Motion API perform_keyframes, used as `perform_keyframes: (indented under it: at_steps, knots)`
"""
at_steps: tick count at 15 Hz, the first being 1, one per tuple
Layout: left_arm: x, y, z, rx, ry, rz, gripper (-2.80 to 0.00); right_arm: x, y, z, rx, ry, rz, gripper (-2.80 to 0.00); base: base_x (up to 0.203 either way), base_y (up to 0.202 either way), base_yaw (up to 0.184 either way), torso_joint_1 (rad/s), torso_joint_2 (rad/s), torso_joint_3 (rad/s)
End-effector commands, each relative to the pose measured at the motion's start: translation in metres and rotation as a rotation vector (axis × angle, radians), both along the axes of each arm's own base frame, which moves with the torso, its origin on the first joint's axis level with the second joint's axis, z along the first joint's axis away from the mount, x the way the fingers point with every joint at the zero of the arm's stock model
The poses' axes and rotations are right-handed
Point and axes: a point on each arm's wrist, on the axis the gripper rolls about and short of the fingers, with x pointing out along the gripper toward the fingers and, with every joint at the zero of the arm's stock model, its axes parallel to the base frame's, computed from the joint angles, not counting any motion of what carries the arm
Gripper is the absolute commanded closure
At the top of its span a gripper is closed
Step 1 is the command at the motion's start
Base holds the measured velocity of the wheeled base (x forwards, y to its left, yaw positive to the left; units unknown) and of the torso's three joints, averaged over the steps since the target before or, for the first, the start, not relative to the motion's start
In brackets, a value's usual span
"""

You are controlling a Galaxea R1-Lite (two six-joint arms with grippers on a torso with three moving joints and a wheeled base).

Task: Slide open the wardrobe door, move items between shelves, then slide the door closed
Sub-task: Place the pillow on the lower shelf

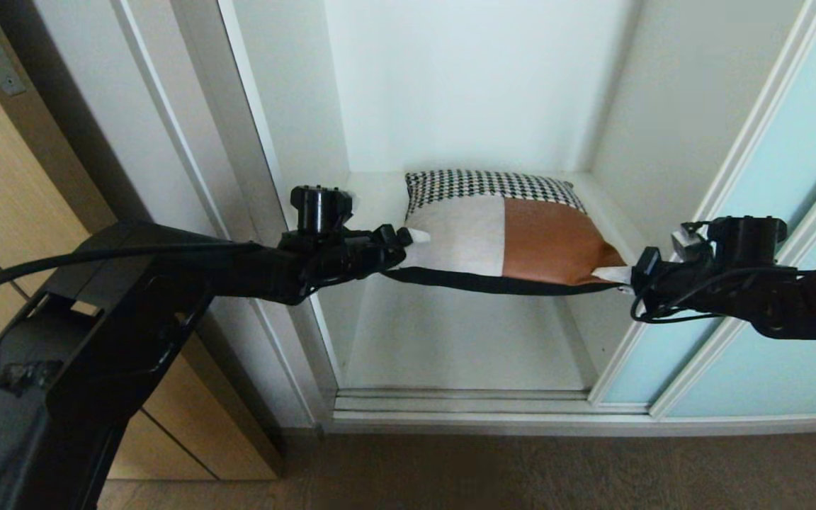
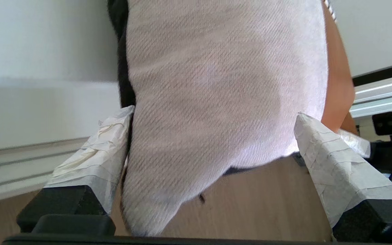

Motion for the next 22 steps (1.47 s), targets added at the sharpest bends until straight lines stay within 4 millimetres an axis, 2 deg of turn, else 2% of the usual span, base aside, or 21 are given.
perform_keyframes:
  at_steps: [1,5,6,9,14,19,22]
  knots:
    - [0.007,-0.003,-0.011,0.000,0.002,-0.001,-2.80,0.000,-0.002,0.001,0.010,-0.001,0.010,0.00,0.000,0.000,0.000,0.000,0.00,0.000]
    - [0.009,-0.004,-0.015,0.004,0.006,-0.003,-2.80,0.001,-0.004,-0.001,0.011,0.000,0.011,0.00,0.000,0.000,0.000,0.000,0.00,0.000]
    - [0.010,-0.004,-0.012,0.002,0.005,-0.003,0.00,0.001,-0.004,-0.002,0.011,0.002,0.010,0.00,0.000,0.000,0.000,0.000,0.00,0.000]
    - [0.015,-0.006,-0.011,0.003,0.012,-0.001,0.00,0.001,-0.004,-0.002,0.012,0.002,0.013,0.00,0.000,0.000,0.000,0.000,0.00,0.000]
    - [0.011,-0.010,-0.007,0.009,0.039,0.012,0.00,-0.002,-0.003,-0.002,0.014,0.001,0.034,0.00,0.000,0.000,0.000,0.000,0.00,0.000]
    - [-0.005,-0.016,-0.002,0.043,0.082,0.004,0.00,-0.015,-0.001,0.008,-0.025,-0.037,0.054,0.00,0.000,0.000,0.000,0.000,0.00,0.000]
    - [-0.029,-0.023,0.010,0.053,0.079,-0.025,0.00,-0.027,0.004,0.020,-0.037,-0.067,0.064,0.00,0.000,0.000,0.000,0.000,0.00,0.000]
